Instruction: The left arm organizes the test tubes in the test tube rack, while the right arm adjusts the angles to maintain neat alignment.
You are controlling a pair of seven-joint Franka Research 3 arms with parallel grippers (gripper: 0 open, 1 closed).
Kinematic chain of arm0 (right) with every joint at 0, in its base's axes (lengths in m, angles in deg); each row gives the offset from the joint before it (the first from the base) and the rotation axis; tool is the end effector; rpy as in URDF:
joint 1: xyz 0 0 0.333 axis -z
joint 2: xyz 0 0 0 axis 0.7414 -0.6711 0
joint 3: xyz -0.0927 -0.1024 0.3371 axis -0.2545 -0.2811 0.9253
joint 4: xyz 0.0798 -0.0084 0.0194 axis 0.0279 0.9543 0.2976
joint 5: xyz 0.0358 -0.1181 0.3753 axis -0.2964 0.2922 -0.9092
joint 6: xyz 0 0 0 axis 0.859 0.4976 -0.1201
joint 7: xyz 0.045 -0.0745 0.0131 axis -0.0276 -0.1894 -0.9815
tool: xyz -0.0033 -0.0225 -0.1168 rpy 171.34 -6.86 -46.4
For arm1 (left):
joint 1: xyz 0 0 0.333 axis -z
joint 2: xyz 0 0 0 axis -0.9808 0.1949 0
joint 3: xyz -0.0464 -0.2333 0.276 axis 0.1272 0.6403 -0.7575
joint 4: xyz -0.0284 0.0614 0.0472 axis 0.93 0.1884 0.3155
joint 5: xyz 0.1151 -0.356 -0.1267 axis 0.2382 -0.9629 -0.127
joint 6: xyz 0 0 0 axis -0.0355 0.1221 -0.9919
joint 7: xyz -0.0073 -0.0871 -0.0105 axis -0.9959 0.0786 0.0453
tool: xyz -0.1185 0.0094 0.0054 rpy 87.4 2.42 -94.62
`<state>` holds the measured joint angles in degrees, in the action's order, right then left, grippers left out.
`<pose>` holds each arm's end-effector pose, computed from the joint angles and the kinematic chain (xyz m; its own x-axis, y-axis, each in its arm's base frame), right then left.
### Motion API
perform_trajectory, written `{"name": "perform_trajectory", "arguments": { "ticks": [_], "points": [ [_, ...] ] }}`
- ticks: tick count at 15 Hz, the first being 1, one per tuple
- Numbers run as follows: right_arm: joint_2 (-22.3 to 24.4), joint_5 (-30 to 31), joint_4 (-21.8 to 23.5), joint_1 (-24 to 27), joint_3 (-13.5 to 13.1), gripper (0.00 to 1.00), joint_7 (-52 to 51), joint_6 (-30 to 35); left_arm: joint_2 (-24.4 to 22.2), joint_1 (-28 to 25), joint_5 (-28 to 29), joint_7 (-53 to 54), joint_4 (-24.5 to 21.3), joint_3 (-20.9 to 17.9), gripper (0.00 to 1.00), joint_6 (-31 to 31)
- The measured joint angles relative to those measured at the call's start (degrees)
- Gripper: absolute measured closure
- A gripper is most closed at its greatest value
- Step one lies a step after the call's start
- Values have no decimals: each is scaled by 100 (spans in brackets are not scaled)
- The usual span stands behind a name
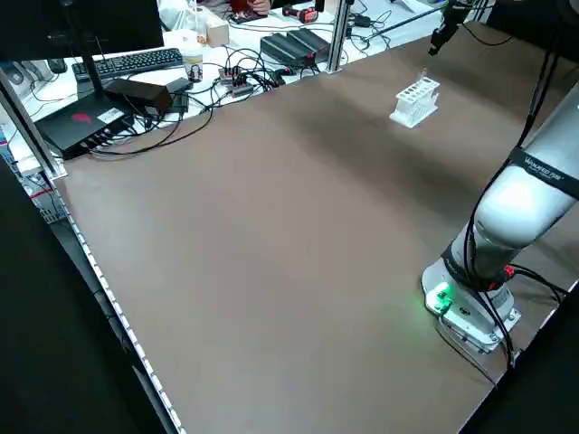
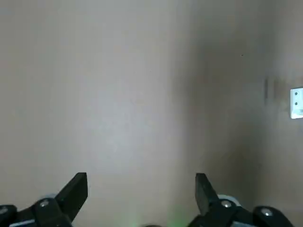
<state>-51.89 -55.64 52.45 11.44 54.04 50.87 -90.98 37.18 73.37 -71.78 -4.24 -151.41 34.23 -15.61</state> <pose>0.5878 0.4565 0.4238 0.9825 0.0525 0.1786 0.0587 -0.9978 -0.0296 0.5291 -0.0027 0.6840 1.0000 -0.0022 -0.0028 -0.0022 -1.0000 0.0051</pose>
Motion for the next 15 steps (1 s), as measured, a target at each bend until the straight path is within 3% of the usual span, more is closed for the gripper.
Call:
{"name": "perform_trajectory", "arguments": {
  "ticks": [3, 6, 9, 15],
  "points": [
    [113, 0, -11, 129, -27, 77, -33, 113, 0, 0, 0, 0, 0, 0, 0, 0],
    [523, 0, -32, 585, -35, 77, -735, 871, 0, 0, 0, 0, -1, 0, 0, 0],
    [974, -33, -37, 1179, -36, 77, -1665, 1698, 0, 0, 0, 0, -1, 0, 0, 0],
    [1667, -796, -42, 2806, -54, 76, -3972, 2876, 0, 35, 0, -6, 4, 12, 0, -44]
  ]
}}
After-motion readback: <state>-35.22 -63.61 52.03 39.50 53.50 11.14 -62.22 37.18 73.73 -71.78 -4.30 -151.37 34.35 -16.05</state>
